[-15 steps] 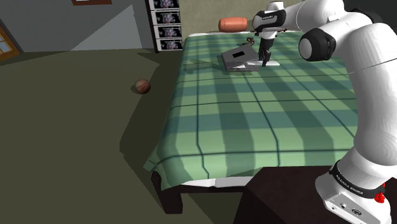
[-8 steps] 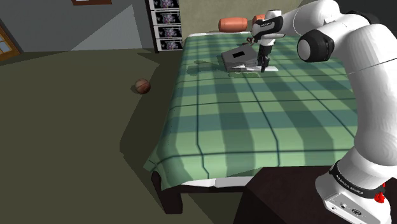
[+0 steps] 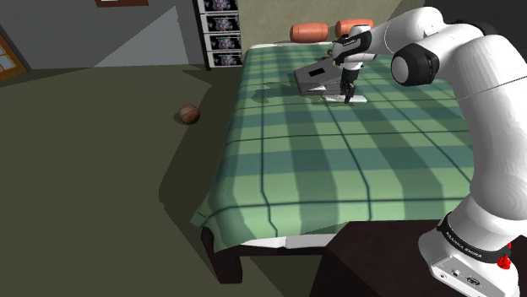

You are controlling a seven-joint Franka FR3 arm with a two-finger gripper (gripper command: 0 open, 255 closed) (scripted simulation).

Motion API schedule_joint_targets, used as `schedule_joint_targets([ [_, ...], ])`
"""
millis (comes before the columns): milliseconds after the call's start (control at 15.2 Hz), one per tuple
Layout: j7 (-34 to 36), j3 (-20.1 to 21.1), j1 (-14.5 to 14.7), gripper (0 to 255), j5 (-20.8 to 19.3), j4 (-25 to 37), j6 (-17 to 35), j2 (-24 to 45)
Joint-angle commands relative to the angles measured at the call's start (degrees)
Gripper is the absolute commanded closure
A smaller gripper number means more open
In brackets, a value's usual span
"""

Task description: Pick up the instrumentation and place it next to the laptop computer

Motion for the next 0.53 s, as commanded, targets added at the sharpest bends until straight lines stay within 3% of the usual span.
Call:
schedule_joint_targets([
  [0, -0.1, 0.15, -0.03, 255, 0.2, -0.41, 1.04, 0.61],
  [462, -0.28, 0.4, -0.07, 255, 0.5, -1.04, 2.53, 1.51],
])
